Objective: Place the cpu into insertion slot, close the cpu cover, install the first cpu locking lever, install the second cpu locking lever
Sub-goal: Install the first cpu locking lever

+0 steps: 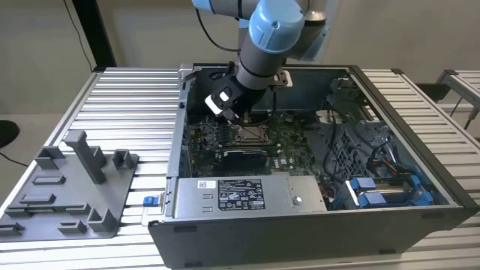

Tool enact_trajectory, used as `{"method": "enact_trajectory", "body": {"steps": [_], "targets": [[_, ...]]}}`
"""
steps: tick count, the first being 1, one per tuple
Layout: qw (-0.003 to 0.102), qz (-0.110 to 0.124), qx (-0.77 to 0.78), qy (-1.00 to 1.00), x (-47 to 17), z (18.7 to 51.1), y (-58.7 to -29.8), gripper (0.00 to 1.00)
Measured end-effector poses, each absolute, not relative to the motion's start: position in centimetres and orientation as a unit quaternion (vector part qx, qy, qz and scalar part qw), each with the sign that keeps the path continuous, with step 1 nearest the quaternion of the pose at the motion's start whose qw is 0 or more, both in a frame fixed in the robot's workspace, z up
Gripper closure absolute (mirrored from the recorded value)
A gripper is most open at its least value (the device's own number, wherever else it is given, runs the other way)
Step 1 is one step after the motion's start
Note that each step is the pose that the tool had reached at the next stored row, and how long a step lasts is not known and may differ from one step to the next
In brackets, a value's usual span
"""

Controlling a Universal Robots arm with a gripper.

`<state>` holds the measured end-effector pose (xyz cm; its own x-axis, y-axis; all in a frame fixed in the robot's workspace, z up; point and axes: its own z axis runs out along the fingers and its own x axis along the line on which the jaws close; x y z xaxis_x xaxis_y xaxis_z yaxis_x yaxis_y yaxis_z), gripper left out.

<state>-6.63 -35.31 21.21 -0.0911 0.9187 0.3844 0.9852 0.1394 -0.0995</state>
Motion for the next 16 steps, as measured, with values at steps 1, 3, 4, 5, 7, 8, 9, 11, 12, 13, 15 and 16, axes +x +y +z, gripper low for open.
{"method": "enact_trajectory", "body": {"steps": [1,3,4,5,7,8,9,11,12,13,15,16], "targets": [[0.181,-0.095,-0.649,-0.733,-6.70,21.18,-35.24,1.00],[0.185,-0.102,-0.648,-0.732,-6.72,21.12,-35.14,1.00],[0.188,-0.106,-0.647,-0.731,-6.72,21.08,-35.09,1.00],[0.189,-0.107,-0.647,-0.731,-6.70,21.07,-35.08,1.00],[0.189,-0.107,-0.647,-0.731,-6.56,21.07,-35.08,1.00],[0.189,-0.107,-0.647,-0.731,-6.43,21.07,-35.08,1.00],[0.189,-0.107,-0.647,-0.731,-6.24,21.06,-35.08,1.00],[0.189,-0.108,-0.647,-0.731,-6.07,20.98,-35.08,1.00],[0.189,-0.107,-0.647,-0.731,-6.06,20.95,-35.09,1.00],[0.189,-0.107,-0.647,-0.731,-6.06,20.92,-35.09,1.00],[0.189,-0.108,-0.647,-0.731,-6.05,20.78,-35.08,1.00],[0.189,-0.108,-0.647,-0.731,-6.05,20.72,-35.08,1.00]]}}
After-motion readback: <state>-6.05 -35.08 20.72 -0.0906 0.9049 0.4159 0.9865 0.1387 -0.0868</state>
